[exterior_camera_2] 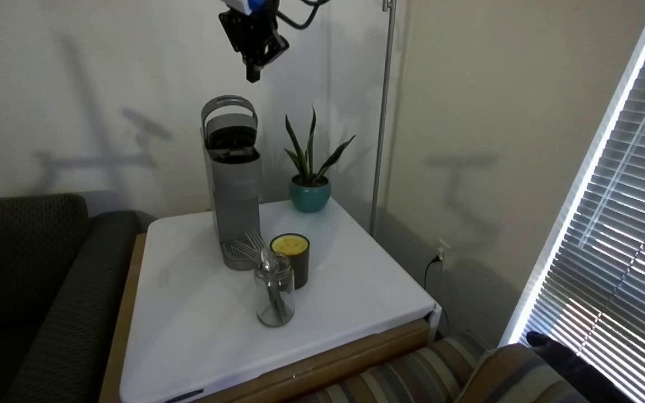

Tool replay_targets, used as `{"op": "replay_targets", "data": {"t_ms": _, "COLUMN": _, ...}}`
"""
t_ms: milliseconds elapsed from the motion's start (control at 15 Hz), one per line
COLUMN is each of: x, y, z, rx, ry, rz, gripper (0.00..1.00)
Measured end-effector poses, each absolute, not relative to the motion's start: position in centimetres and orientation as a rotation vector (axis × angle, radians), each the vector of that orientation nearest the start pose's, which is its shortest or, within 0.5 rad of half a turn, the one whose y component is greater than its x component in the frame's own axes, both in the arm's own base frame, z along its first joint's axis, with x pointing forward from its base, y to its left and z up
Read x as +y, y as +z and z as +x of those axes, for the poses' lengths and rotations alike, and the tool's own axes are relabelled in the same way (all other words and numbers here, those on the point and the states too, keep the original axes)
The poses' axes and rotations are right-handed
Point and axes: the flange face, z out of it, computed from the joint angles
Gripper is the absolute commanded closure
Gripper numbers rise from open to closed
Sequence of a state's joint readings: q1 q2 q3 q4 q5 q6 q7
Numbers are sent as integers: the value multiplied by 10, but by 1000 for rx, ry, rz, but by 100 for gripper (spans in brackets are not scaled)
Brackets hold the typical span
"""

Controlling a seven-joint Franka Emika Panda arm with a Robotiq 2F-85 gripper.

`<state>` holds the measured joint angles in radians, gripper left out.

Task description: Open the water reservoir lid on the Keurig machine

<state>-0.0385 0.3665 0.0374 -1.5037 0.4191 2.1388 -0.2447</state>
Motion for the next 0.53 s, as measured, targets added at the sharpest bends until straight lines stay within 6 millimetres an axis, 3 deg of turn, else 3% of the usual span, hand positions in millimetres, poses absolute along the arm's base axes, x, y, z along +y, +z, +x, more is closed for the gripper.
{"op": "replay_targets", "data": {"t_ms": 67, "x": 11, "y": 501, "z": 692, "rx": -100, "ry": -458, "rz": -2789, "gripper": 100}}
{"op": "replay_targets", "data": {"t_ms": 133, "x": 9, "y": 512, "z": 689, "rx": -112, "ry": -476, "rz": -2821, "gripper": 88}}
{"op": "replay_targets", "data": {"t_ms": 200, "x": 8, "y": 521, "z": 685, "rx": -123, "ry": -482, "rz": -2849, "gripper": 84}}
{"op": "replay_targets", "data": {"t_ms": 267, "x": 8, "y": 528, "z": 681, "rx": -137, "ry": -478, "rz": -2870, "gripper": 68}}
{"op": "replay_targets", "data": {"t_ms": 533, "x": 10, "y": 542, "z": 667, "rx": -172, "ry": -400, "rz": -2888, "gripper": 38}}
